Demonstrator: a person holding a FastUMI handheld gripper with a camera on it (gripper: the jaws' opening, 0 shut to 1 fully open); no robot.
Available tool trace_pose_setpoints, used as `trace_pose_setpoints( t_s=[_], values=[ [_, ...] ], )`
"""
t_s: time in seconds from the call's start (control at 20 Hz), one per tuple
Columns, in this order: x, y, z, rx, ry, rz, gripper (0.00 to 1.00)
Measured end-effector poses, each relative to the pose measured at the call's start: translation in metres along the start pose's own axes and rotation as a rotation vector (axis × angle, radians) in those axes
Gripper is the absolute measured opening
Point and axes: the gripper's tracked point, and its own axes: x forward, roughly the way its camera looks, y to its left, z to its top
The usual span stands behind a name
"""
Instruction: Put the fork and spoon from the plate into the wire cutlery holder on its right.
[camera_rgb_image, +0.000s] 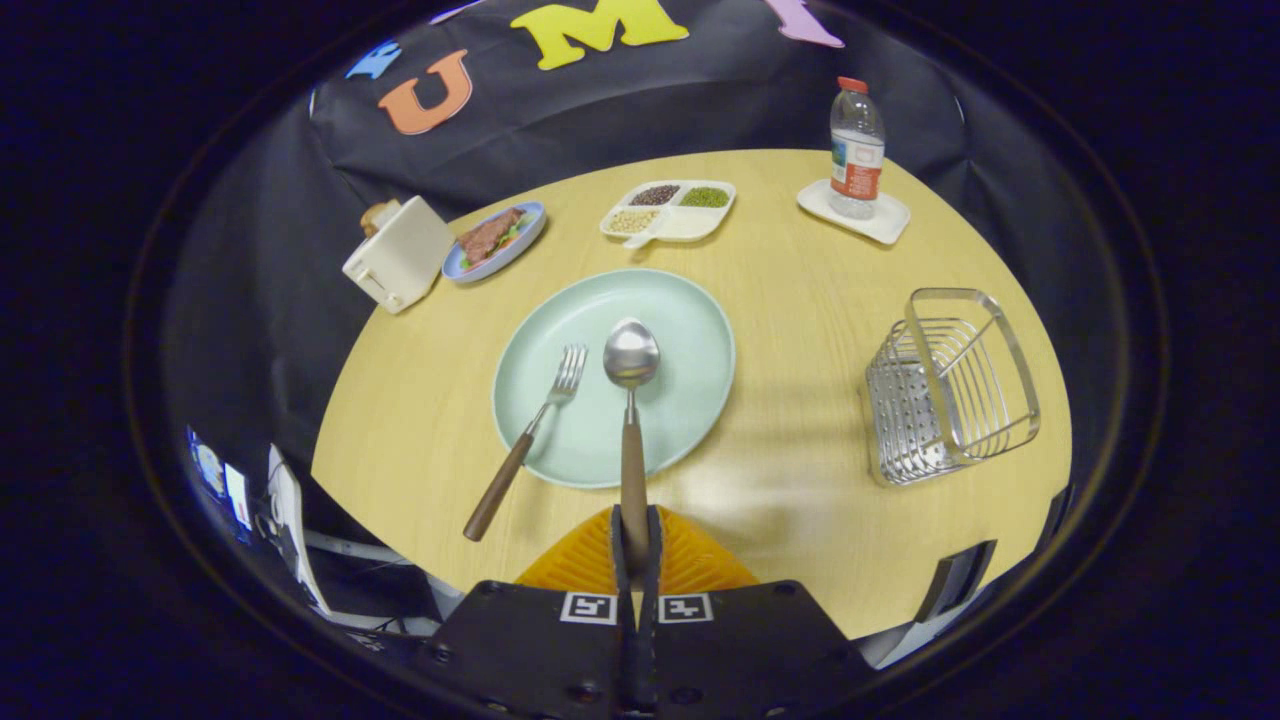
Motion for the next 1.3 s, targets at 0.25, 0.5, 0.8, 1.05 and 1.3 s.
trace_pose_setpoints(
  t_s=[0.25,0.5,0.8,1.05,1.3],
  values=[
    [-0.081,-0.018,0.026,-0.01,-0.054,0.018,0.0],
    [-0.14,-0.09,0.028,-0.015,-0.074,-0.089,0.0],
    [-0.16,-0.144,0.011,0.063,0.001,-0.147,0.0],
    [-0.151,-0.145,0.009,0.087,0.063,-0.144,0.0],
    [-0.138,-0.148,0.011,0.138,0.1,-0.158,0.0]
  ],
)
